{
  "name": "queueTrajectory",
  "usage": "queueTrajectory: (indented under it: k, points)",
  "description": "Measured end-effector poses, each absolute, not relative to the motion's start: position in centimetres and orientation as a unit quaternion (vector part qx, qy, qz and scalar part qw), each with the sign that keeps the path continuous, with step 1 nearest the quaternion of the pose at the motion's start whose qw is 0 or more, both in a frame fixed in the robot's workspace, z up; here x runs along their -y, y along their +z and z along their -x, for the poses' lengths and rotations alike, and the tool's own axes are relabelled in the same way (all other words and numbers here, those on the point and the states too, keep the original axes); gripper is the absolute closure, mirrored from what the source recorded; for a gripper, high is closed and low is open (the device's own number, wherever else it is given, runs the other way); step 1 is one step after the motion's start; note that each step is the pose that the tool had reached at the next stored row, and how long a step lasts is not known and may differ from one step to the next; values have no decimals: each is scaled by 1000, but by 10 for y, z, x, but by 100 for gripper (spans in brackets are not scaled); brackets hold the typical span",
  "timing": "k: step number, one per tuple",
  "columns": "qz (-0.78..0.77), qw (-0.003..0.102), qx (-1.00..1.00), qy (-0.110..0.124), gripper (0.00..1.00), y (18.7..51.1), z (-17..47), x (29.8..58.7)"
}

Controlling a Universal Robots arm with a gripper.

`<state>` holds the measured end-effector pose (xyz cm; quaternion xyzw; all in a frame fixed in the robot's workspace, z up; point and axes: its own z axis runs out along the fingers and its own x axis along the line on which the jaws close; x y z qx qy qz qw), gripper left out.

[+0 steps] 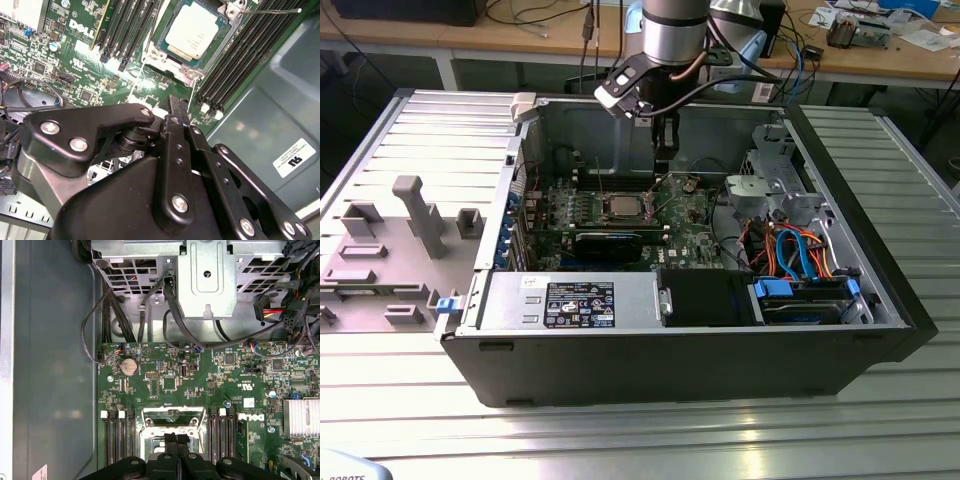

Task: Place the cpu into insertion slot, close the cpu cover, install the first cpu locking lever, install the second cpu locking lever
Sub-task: 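Close the cpu cover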

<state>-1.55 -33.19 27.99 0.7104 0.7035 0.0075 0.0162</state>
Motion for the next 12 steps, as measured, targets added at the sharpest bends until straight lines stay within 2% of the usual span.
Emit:
queueTrajectory:
  k: [12]
  points:
    - [-710, 16, -704, 7, 89, 280, 10, 332]
